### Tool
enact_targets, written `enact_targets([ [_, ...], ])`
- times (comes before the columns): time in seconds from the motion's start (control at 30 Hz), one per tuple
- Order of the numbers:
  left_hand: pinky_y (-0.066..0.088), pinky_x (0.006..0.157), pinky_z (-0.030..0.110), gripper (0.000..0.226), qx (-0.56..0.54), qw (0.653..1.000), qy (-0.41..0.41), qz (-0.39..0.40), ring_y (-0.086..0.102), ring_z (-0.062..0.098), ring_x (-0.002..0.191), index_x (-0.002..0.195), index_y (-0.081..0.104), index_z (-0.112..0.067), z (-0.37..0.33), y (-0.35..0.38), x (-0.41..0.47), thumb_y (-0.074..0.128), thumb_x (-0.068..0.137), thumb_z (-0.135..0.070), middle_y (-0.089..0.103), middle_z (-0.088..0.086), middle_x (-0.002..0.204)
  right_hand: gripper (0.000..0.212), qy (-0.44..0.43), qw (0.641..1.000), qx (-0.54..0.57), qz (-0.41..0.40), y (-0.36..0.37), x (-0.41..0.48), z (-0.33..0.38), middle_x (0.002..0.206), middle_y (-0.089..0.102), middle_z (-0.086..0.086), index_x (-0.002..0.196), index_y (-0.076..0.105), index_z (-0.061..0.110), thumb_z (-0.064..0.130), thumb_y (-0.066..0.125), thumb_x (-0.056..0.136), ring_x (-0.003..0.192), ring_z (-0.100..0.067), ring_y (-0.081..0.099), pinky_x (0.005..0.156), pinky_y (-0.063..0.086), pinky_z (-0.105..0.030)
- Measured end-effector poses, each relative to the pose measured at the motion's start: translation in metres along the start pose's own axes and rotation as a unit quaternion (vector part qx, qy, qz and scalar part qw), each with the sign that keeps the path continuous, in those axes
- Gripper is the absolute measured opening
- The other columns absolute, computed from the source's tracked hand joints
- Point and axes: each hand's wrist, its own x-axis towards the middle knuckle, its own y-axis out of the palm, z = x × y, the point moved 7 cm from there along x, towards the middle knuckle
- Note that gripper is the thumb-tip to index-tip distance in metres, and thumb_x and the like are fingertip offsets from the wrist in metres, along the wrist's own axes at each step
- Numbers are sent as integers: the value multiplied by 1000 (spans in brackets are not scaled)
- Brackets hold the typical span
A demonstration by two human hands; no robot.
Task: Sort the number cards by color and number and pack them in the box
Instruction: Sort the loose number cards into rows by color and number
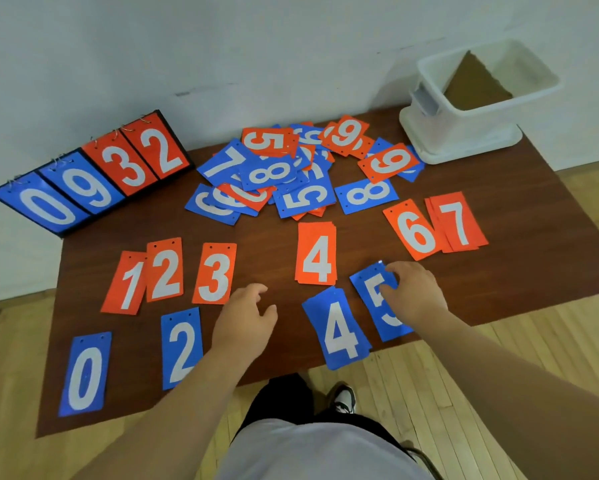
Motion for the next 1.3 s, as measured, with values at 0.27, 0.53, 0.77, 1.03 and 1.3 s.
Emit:
enact_targets([
  [0.27,50,96,41,56,139,990,10,-1,52,25,127,146,46,-28,9,-52,80,58,96,-51,52,2,142,47,-41,998,-53,-4,-8,54,81,147,47,-1,136,56,27,39,68,92,118,-23,56,98,54,-44],
  [0.53,33,114,50,73,251,961,114,-7,26,34,146,157,24,-32,-37,-60,177,49,96,-63,26,11,159,65,0,986,-166,12,-11,132,116,168,9,-9,157,31,30,48,53,98,152,-38,12,118,27,-52],
  [0.77,6,121,60,69,317,920,225,57,-3,39,152,158,18,-38,-72,-17,225,39,99,-65,-1,9,167,67,-1,961,-275,41,-2,173,111,170,-7,-4,157,25,33,31,50,95,155,-38,-5,120,17,-54],
  [1.03,18,120,54,61,325,907,256,78,13,32,150,150,38,-36,-61,-16,224,45,97,-64,22,7,161,60,-75,940,-325,73,-4,178,119,169,15,-2,148,46,23,15,61,90,155,-30,15,118,29,-48],
  [1.3,39,107,43,66,263,944,198,23,38,26,133,138,42,-28,-85,-13,244,70,86,-57,40,1,142,44,-143,910,-376,99,-29,210,139,126,49,0,120,57,28,30,78,81,115,-25,48,98,46,-39],
])
